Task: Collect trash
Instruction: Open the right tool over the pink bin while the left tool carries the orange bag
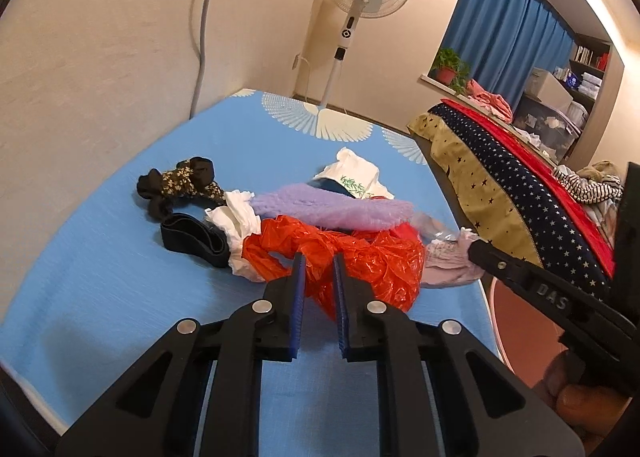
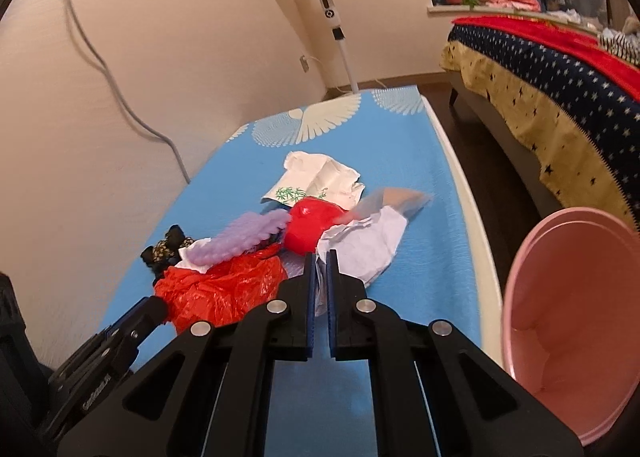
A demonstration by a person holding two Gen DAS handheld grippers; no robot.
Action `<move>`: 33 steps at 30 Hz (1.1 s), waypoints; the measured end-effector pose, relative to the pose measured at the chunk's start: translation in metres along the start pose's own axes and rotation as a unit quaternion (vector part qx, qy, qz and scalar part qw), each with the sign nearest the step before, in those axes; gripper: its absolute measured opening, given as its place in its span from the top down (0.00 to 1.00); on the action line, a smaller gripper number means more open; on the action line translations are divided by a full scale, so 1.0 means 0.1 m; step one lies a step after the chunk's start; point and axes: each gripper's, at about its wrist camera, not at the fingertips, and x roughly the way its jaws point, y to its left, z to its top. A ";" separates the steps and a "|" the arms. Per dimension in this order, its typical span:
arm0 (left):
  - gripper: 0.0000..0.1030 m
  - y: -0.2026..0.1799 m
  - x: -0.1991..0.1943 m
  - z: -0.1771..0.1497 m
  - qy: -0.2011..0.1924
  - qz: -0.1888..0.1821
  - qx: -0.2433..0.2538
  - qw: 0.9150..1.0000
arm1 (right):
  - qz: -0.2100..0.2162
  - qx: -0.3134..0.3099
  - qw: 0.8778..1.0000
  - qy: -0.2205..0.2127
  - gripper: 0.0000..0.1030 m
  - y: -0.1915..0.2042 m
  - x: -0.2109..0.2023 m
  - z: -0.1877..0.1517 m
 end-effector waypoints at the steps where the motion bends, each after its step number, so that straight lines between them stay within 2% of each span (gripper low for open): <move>1: 0.87 -0.01 -0.03 -0.01 0.000 0.001 0.003 1.000 | -0.002 -0.003 1.000 -0.002 0.95 0.00 -0.05 -0.01; 11: 0.87 -0.04 -0.31 -0.08 -0.012 0.006 0.019 1.000 | -0.022 -0.019 0.999 -0.025 0.95 0.00 -0.51 -0.11; 20: 0.87 -0.09 -0.49 -0.12 -0.026 0.004 0.028 0.999 | -0.040 -0.033 0.998 -0.039 0.95 -0.04 -0.77 -0.16; 33: 0.87 -0.39 -0.55 -0.11 -0.043 -0.013 0.056 0.997 | -0.070 -0.015 0.995 -0.072 0.95 -0.24 -1.11 -0.10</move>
